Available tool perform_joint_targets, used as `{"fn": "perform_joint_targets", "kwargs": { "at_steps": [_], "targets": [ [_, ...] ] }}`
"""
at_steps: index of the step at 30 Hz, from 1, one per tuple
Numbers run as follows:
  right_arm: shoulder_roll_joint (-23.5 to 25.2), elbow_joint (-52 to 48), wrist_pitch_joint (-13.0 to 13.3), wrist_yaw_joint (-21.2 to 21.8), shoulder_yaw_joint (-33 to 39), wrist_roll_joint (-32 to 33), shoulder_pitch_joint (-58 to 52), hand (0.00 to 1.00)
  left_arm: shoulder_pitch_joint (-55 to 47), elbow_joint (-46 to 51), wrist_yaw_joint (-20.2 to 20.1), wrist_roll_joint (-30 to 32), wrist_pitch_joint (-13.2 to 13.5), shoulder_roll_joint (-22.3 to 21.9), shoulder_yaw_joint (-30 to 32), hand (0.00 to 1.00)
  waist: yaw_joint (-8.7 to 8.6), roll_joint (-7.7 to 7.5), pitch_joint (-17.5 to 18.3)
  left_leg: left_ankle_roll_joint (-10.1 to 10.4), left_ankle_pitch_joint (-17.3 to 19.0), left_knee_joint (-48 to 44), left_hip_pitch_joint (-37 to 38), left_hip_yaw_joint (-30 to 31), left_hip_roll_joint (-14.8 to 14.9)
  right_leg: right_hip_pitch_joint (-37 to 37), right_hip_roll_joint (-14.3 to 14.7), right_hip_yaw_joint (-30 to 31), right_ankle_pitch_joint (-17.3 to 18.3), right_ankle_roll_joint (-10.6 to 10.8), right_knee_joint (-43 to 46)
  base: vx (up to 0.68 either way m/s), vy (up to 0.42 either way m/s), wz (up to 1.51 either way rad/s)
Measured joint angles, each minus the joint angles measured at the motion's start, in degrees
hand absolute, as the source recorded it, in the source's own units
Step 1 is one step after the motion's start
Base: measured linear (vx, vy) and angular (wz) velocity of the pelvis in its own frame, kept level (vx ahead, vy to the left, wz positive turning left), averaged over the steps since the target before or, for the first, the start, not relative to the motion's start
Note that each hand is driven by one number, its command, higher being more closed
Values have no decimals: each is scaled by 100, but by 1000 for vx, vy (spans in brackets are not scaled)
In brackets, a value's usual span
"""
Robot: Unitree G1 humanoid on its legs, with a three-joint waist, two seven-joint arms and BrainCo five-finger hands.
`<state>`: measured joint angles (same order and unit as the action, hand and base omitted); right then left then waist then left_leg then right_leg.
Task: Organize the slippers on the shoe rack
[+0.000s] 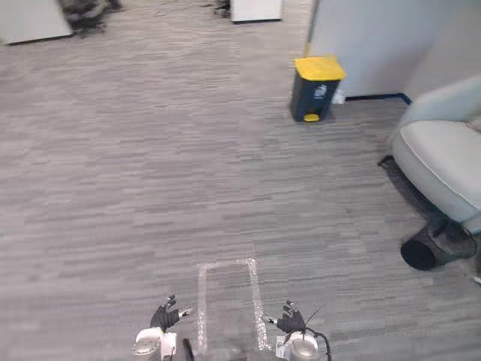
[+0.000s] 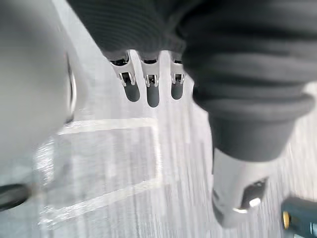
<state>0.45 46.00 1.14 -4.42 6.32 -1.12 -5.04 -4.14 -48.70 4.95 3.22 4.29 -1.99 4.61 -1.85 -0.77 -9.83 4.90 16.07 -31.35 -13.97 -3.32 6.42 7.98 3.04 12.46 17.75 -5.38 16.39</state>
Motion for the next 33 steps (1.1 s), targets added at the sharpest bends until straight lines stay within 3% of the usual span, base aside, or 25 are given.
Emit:
{"fn": "perform_joint_targets", "kwargs": {
  "at_steps": [1, 2, 3, 5, 7, 9, 12, 14, 15, 16, 17, 19, 21, 24, 25, 26, 28, 31, 32, 33],
  "targets": [
    [-43, 47, 1, -14, 3, -1, -8, 0, 12, -77, 10, -4, 4, -13, -17, 0, 8, 73, 53, 64, -295, 749, -3, 580, -180, 20, -27, 301, 128, 188, 20, 511, 420, -174],
    [-87, 109, -12, -17, 2, -3, -7, 0, 8, -157, 8, -8, 17, -56, -30, 0, 61, 208, 129, 87, -937, 964, -15, 751, -176, 39, -1, 585, 294, 372, 102, 342, 299, -171],
    [-50, 211, -22, -27, 10, -5, -5, 0, 43, -187, 9, -12, 27, -29, -25, 0, 90, 125, 169, 138, -788, 787, 28, 583, -200, 61, -83, 788, 376, 475, 190, 430, 335, -140],
    [71, 212, -19, -17, -20, -13, -77, 0, 105, -280, 14, -7, 17, 140, -76, 0, 29, -182, 292, -107, -518, 711, 234, 46, -298, -99, -342, 961, 315, 650, 634, 429, 328, -93],
    [166, 234, -28, -17, 14, -15, -70, 0, 110, -407, 17, -4, -3, 234, -154, 0, 104, -234, 313, -242, -424, 870, 548, -365, -298, -370, -398, 978, 81, 819, 1217, 284, 272, -96],
    [185, 294, -20, -4, -34, -15, 1, 0, 109, -516, 23, -2, -9, 315, -223, 0, 111, -182, 285, -300, -392, 1304, 1102, -716, -247, -659, -515, 430, 37, 837, 1768, 251, 250, -106],
    [174, 504, -3, 1, -267, -35, 215, 0, 131, -679, 53, -2, -22, 421, -255, 0, 99, -35, 256, -304, -390, 2037, 1808, -1305, -129, -1219, -832, -1354, 334, 718, 2014, 188, 132, -97],
    [150, 520, -2, -2, -337, -111, 318, 0, 124, -773, 61, -1, -45, 512, -362, 0, 98, 64, 199, -297, -394, 2284, 2043, -1718, -21, -1572, -818, -2347, 326, 641, 1625, 156, -13, -97],
    [132, 523, -2, -11, -367, -120, 349, 0, 125, -822, 60, 1, -61, 540, -393, 0, 94, 82, 185, -284, -402, 2340, 2091, -1849, -18, -1693, -812, -2707, 176, 499, 1275, 157, -54, -89],
    [108, 523, -1, -17, -402, -123, 376, 0, 129, -841, 55, 1, -84, 576, -408, 0, 80, 44, 185, -281, -401, 2347, 2124, -1976, -69, -1711, -807, -2952, -246, 355, 743, 178, -72, -72],
    [-36, 507, 31, -25, -425, -130, 397, 0, 184, -909, 51, 0, -97, 551, -392, 0, 52, 106, 132, -224, -390, 2401, 2278, -1966, -105, -1611, -720, -2920, -581, 233, 474, 260, -69, -60],
    [-228, 539, 54, -31, -417, -131, 399, 0, 207, -921, 12, 18, -91, 391, -401, 0, -15, 366, 129, -176, -421, 2401, 2378, -1971, -1, -1394, -534, -2851, -630, 181, 172, 248, -57, -38],
    [-387, 690, 44, -37, -390, -127, 440, 0, 289, -922, -24, 100, -91, 286, -404, 0, -34, 445, 91, -158, -431, 1969, 2359, -2019, 104, -1220, -442, -2694, -628, 177, 18, 257, -115, -37],
    [-387, 671, 39, -56, -295, -124, 323, 0, 320, -788, -24, 131, -89, 237, -369, 0, -45, 308, -6, -51, -517, 129, 1856, -1974, 458, -685, -367, -2420, -654, 134, -411, 191, -98, -51],
    [-398, 653, 37, -82, -289, -121, 314, 0, 217, -665, -28, 140, -84, 161, -317, 0, 30, 265, -28, -66, -237, -584, 1632, -1836, 605, -504, -311, -2135, -662, 114, -521, 253, 9, -119],
    [-387, 654, 28, -86, -291, -116, 292, 0, 219, -574, -25, 144, -80, 122, -317, 0, 82, 277, -28, -80, 28, -838, 1445, -1627, 568, -397, -300, -1854, -665, 109, -580, 241, 42, -118],
    [-358, 651, 20, -82, -293, -114, 293, 0, 218, -507, -23, 141, -75, 72, -320, 0, 184, 261, -37, -144, 288, -772, 1103, -1223, 397, -365, -324, -1380, -666, 112, -564, 176, 114, -134],
    [-273, 598, 15, -86, -282, -112, 310, 0, 222, -419, -15, 129, -55, 50, -264, 0, 224, 227, -62, -102, 331, -58, 714, -219, 14, -278, -423, -806, -651, 150, -528, 114, 178, -114],
    [-248, 498, 17, -85, -282, -112, 253, 0, 221, -383, -10, 124, -23, 6, -176, 0, 241, 198, -76, -45, 234, 395, 595, 377, -211, -253, -516, -558, -560, 322, -453, 144, 286, -123],
    [-315, 460, 40, -77, -251, -111, 130, 0, 168, -389, -9, 124, 1, -62, -172, 0, 234, 335, 7, 100, -231, 1113, 611, 936, -239, -311, -403, -351, -437, 543, -406, 137, 305, -112]
  ]
}}
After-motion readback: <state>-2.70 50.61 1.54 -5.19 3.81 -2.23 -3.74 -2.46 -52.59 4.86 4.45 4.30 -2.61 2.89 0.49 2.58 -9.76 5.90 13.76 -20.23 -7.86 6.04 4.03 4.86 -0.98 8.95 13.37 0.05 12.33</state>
